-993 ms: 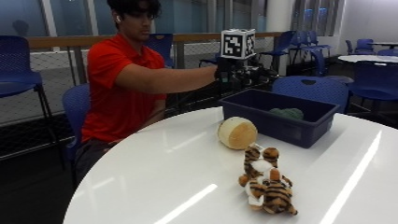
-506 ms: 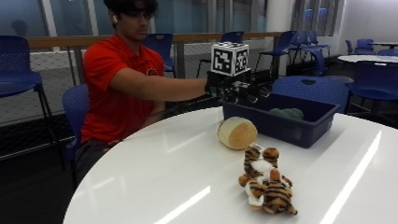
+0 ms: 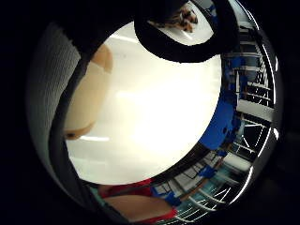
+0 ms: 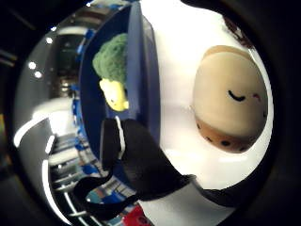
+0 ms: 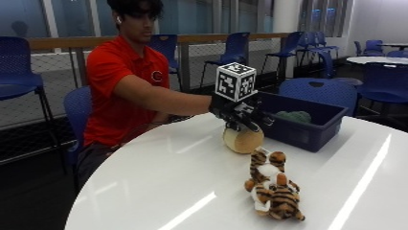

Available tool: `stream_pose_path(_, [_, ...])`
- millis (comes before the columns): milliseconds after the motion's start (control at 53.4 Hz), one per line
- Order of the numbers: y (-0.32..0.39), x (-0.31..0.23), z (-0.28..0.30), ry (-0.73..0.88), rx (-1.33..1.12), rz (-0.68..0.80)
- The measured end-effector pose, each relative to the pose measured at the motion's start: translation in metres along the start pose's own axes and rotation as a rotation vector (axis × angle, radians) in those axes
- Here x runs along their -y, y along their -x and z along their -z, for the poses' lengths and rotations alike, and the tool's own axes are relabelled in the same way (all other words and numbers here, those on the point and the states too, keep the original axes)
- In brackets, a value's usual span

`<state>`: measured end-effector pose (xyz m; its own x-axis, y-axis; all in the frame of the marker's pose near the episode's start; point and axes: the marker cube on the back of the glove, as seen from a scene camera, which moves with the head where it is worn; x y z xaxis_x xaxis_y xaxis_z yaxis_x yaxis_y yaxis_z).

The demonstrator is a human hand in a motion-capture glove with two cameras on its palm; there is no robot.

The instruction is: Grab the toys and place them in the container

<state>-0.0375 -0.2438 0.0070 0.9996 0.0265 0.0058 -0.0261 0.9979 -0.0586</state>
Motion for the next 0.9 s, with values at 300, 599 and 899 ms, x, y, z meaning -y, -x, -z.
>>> stream_pose_path(300, [-0.012, 0.008, -0.019, 0.018, -0.041, -0.035])
stream_pose_path(599, [-0.004, 0.015, -0.022, -0.028, -0.076, -0.027])
stream_pose_path(899, [0.006, 0.024, -0.035, -0.025, -0.048, -0.03])
